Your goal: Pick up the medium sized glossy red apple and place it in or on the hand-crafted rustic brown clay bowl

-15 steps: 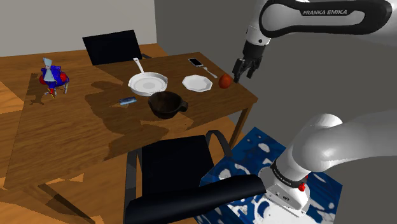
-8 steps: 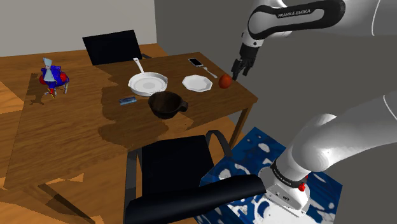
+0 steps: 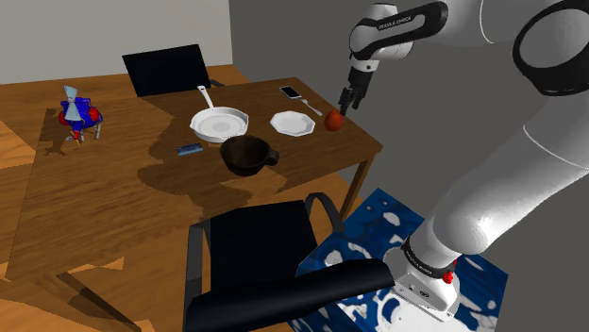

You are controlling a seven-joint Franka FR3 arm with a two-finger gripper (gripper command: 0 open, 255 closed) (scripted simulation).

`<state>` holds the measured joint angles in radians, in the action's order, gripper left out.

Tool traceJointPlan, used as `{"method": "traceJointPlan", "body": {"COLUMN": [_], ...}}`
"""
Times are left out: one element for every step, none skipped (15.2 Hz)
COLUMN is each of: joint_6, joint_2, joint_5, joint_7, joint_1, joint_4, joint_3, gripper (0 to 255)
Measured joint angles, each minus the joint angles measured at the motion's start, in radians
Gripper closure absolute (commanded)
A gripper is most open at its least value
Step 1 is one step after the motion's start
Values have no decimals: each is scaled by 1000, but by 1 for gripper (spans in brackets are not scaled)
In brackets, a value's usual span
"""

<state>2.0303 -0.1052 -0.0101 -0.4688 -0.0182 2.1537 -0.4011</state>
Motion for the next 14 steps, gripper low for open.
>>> {"method": "traceJointPlan", "body": {"joint_6": [1, 5, 11, 15, 8, 12, 3, 9, 14, 25, 34, 46, 58, 70], "joint_2": [40, 85, 125, 166, 210, 250, 304, 328, 342, 352, 361, 365, 371, 378], "joint_5": [-17, -37, -56, -76, -97, -116, -141, -153, -160, -165, -171, -173, -177, -181], "joint_7": [-32, -68, -101, -132, -164, -192, -220, -239, -248, -255, -259, -260, -264, -267], "joint_1": [-2, -7, -13, -19, -28, -36, -47, -55, -59, -62, -63, -63, -64, -65], "joint_4": [-34, -69, -97, -128, -172, -201, -257, -270, -277, -275, -274, -265, -258, -252], "joint_3": [-9, -20, -27, -31, -35, -36, -35, -34, -33, -32, -31, -29, -28, -27], "gripper": [0, 0, 0, 0, 0, 0, 0, 0, 0, 0, 0, 0, 0, 0]}}
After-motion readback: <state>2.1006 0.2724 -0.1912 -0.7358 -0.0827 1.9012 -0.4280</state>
